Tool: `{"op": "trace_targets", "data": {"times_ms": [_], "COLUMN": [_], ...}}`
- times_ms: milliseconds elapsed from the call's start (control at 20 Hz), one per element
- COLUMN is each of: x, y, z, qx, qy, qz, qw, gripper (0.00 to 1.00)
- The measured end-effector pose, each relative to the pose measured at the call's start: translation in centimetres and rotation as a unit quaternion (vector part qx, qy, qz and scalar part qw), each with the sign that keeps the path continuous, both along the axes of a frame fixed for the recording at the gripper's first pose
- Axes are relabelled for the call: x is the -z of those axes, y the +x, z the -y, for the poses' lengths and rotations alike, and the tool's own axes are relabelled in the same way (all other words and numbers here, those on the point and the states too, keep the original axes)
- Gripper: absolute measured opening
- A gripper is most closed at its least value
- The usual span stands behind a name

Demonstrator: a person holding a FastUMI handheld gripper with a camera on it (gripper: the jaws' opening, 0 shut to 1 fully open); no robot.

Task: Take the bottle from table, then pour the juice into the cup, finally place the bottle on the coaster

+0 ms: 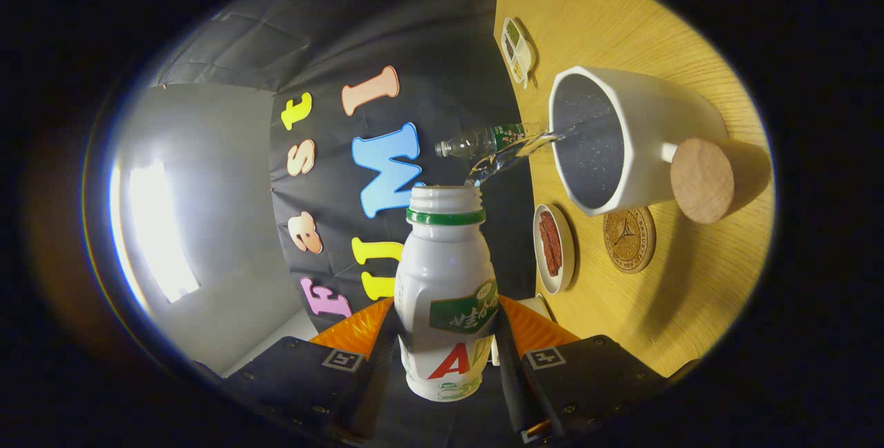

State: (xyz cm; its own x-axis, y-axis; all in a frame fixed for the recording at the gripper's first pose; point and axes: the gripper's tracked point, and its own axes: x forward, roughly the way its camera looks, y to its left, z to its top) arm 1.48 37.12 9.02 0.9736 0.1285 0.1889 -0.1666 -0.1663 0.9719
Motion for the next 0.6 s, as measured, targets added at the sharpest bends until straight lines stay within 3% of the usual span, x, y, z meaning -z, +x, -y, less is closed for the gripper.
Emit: {"op": "trace_targets", "data": {"times_ms": [600], "x": [-0.69], "y": [0.35], "z": [-0.37], "qx": [-0.002], "qy": [0.021], "qz": [0.013], "qw": [1.000], "gripper": [0.70]}}
